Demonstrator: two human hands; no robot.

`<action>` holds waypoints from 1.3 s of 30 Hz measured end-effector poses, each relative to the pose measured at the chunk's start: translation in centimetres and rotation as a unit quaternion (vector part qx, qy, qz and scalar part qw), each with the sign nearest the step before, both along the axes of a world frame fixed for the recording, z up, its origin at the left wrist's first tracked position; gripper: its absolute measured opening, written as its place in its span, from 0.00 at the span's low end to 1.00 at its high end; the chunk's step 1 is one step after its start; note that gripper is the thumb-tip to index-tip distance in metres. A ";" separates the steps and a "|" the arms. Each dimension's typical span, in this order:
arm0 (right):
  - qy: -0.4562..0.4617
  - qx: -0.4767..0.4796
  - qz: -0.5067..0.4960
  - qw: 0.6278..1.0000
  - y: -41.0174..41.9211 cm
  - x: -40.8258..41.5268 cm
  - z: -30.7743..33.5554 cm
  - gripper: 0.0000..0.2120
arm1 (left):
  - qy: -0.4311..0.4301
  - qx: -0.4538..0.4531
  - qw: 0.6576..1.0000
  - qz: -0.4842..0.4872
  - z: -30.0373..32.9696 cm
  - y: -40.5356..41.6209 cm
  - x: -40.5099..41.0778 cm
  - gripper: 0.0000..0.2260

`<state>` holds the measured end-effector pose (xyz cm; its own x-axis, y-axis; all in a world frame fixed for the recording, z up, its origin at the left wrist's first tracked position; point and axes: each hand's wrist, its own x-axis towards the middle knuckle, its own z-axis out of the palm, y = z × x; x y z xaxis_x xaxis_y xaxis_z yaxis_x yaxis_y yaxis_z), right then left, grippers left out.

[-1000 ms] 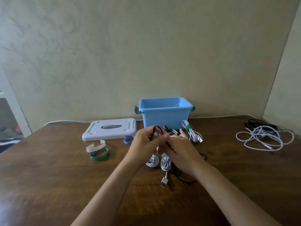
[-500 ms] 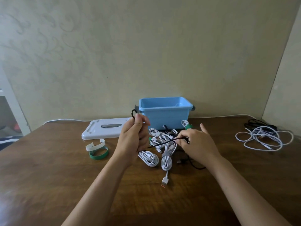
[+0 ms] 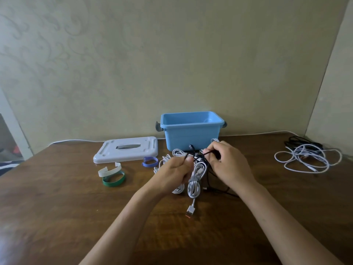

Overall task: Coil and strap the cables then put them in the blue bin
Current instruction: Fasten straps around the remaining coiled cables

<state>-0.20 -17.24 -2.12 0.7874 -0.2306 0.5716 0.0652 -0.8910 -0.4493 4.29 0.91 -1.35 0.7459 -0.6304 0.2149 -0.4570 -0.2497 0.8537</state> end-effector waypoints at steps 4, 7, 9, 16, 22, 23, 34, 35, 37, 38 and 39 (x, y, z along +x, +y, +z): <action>0.045 -0.049 0.008 0.998 -0.1 -0.1 0.0 0.02 | 0.065 -0.154 0.986 0.026 0.9 0.8 0.5 0.19; 0.098 -0.071 -0.001 0.993 0.2 -0.3 0.2 0.04 | 0.094 -0.218 0.971 0.016 1.2 1.3 0.6 0.19; 0.115 -0.081 0.005 0.990 0.0 -0.3 0.2 0.04 | 0.087 -0.225 0.970 0.016 1.2 1.4 0.6 0.20; 0.032 0.054 0.117 0.991 1.0 -0.3 0.5 0.11 | 0.020 -0.120 0.986 0.113 0.2 0.5 1.2 0.19; 0.021 0.064 0.116 0.991 1.2 -0.5 0.3 0.08 | -0.009 -0.075 0.991 0.108 -0.1 0.4 1.4 0.19; 0.030 0.065 0.112 0.991 1.2 -0.5 0.4 0.09 | 0.011 -0.092 0.991 0.096 0.0 0.3 1.2 0.18; 0.027 0.019 0.071 0.997 1.2 -0.3 0.3 0.14 | 0.045 -0.137 0.985 0.094 0.2 0.2 0.7 0.18; 0.026 0.031 0.084 0.996 1.8 -0.4 0.3 0.14 | 0.026 -0.120 0.988 0.098 0.1 0.0 0.5 0.19; 0.028 0.028 0.108 0.993 3.0 -0.9 0.2 0.15 | -0.007 -0.096 0.992 0.087 -0.2 -0.4 0.2 0.20; 0.032 0.017 0.115 0.993 3.4 -1.0 0.1 0.14 | -0.016 -0.086 0.994 0.071 -0.5 -0.6 0.3 0.22; 0.037 0.007 0.117 0.992 3.7 -1.1 0.0 0.14 | -0.022 -0.075 0.995 0.059 -0.8 -0.7 0.4 0.26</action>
<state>-1.29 -13.58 -2.10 0.8600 -0.0432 0.5084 0.2363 -0.8494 -0.4719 4.68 0.25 -2.14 0.8003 -0.4981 0.3339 -0.4699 -0.1750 0.8652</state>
